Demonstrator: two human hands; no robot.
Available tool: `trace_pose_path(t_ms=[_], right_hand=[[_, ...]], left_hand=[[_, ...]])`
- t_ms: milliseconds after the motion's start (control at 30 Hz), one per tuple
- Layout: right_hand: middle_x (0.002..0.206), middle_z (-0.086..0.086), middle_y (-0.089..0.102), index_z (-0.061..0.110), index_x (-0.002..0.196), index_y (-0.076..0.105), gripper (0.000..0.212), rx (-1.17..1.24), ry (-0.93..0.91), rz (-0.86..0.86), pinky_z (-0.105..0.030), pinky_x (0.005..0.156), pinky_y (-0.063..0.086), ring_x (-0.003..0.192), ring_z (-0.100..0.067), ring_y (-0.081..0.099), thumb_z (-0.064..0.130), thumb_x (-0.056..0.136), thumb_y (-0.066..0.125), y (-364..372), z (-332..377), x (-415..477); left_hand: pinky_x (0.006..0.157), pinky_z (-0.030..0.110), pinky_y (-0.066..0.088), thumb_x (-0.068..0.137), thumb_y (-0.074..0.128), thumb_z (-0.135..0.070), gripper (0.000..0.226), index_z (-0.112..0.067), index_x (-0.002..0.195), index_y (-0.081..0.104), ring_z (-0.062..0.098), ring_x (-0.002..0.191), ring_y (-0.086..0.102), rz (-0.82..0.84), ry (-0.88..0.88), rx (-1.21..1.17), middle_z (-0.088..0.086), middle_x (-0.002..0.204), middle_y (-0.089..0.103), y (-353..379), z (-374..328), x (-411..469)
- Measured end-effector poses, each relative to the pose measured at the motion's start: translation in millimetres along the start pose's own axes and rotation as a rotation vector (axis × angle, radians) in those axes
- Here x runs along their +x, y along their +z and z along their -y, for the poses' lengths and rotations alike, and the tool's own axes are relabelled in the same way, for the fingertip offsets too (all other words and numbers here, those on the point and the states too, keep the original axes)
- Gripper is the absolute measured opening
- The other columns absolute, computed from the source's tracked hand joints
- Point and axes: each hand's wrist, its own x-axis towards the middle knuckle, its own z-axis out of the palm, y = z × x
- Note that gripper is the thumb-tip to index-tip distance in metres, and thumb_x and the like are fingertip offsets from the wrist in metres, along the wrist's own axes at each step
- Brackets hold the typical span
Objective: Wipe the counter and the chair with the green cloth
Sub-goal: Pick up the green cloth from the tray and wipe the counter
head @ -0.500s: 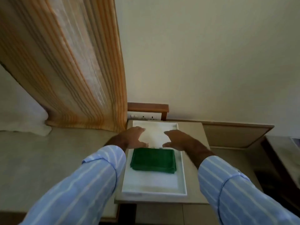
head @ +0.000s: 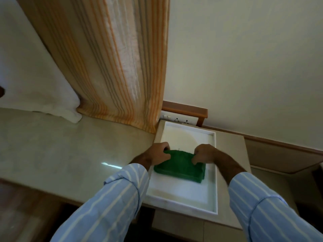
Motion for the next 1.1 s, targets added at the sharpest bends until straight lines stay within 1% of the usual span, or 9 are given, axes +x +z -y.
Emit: trace_pose_path(t_ms=[133, 233, 333, 400, 533, 700, 867, 967, 1100], right_hand=[[0.12, -0.014, 0.072, 0.007, 0.112, 0.074, 0.025, 0.415, -0.034, -0.055, -0.043, 0.098, 0.06, 0.115, -0.03, 0.067, 0.018, 0.089, 0.073, -25, 43, 6], [0.119, -0.014, 0.073, 0.014, 0.106, 0.07, 0.015, 0.637, -0.126, -0.083, -0.037, 0.083, 0.06, 0.107, -0.026, 0.069, 0.012, 0.092, 0.073, -37, 104, 11], [0.119, -0.014, 0.078, 0.012, 0.11, 0.073, 0.021, 0.847, -0.225, -0.055, -0.035, 0.078, 0.062, 0.1, -0.024, 0.075, 0.011, 0.091, 0.08, -40, 171, 16], [0.123, -0.015, 0.078, 0.006, 0.121, 0.073, 0.031, 0.91, -0.295, -0.02, -0.035, 0.078, 0.064, 0.097, -0.022, 0.079, 0.011, 0.092, 0.079, -33, 222, 22], [0.126, -0.015, 0.075, 0.001, 0.129, 0.067, 0.043, 0.906, -0.344, -0.016, -0.042, 0.093, 0.063, 0.111, -0.031, 0.075, 0.011, 0.09, 0.082, -8, 323, 36], [0.127, -0.022, 0.073, -0.003, 0.132, 0.063, 0.044, 0.892, -0.428, 0.068, -0.029, 0.078, 0.064, 0.111, -0.032, 0.074, 0.001, 0.09, 0.078, 36, 428, 52], [0.128, -0.029, 0.07, -0.006, 0.137, 0.058, 0.051, 0.849, -0.418, 0.15, -0.048, 0.1, 0.061, 0.117, -0.041, 0.072, -0.004, 0.089, 0.077, 77, 496, 75], [0.125, -0.029, 0.071, -0.007, 0.134, 0.06, 0.054, 0.813, -0.383, 0.162, -0.053, 0.104, 0.059, 0.115, -0.042, 0.073, -0.001, 0.086, 0.082, 98, 526, 93], [0.118, -0.029, 0.074, -0.01, 0.124, 0.065, 0.048, 0.782, -0.353, 0.146, -0.047, 0.093, 0.063, 0.107, -0.041, 0.076, 0.001, 0.082, 0.086, 125, 563, 125]], left_hand=[[0.074, 0.032, 0.053, 0.087, 0.064, -0.011, 0.016, -0.008, 0.103, 0.062, 0.026, 0.088, 0.064, -0.154, -0.033, -0.243, 0.017, 0.102, 0.069, -50, 22, -24], [0.084, 0.039, 0.055, 0.087, 0.068, -0.012, 0.02, -0.01, 0.107, 0.065, 0.028, 0.097, 0.065, -0.336, -0.074, -0.312, 0.012, 0.107, 0.069, -97, 54, -52], [0.086, 0.04, 0.054, 0.086, 0.073, -0.011, 0.021, -0.011, 0.106, 0.068, 0.03, 0.096, 0.066, -0.52, -0.115, -0.41, 0.011, 0.103, 0.071, -145, 98, -86], [0.087, 0.043, 0.056, 0.086, 0.075, -0.01, 0.02, -0.01, 0.105, 0.071, 0.033, 0.098, 0.069, -0.618, -0.142, -0.467, 0.013, 0.103, 0.074, -173, 133, -117], [0.084, 0.039, 0.056, 0.084, 0.076, -0.013, 0.014, -0.012, 0.098, 0.072, 0.029, 0.09, 0.069, -0.749, -0.19, -0.431, 0.009, 0.093, 0.074, -216, 201, -177], [0.075, 0.029, 0.05, 0.085, 0.076, -0.012, 0.011, -0.012, 0.093, 0.07, 0.02, 0.08, 0.061, -0.855, -0.274, -0.386, 0.001, 0.084, 0.066, -246, 278, -245], [0.063, 0.014, 0.045, 0.084, 0.079, -0.018, 0.012, -0.013, 0.092, 0.071, 0.019, 0.077, 0.063, -0.888, -0.407, -0.374, 0.003, 0.083, 0.069, -251, 344, -291], [0.07, 0.026, 0.051, 0.084, 0.08, -0.017, 0.011, -0.018, 0.09, 0.071, 0.023, 0.081, 0.067, -0.903, -0.475, -0.404, 0.003, 0.085, 0.071, -245, 376, -305], [0.081, 0.042, 0.056, 0.086, 0.077, -0.012, 0.011, -0.014, 0.095, 0.071, 0.032, 0.09, 0.069, -0.872, -0.528, -0.434, 0.006, 0.088, 0.07, -248, 422, -311]])
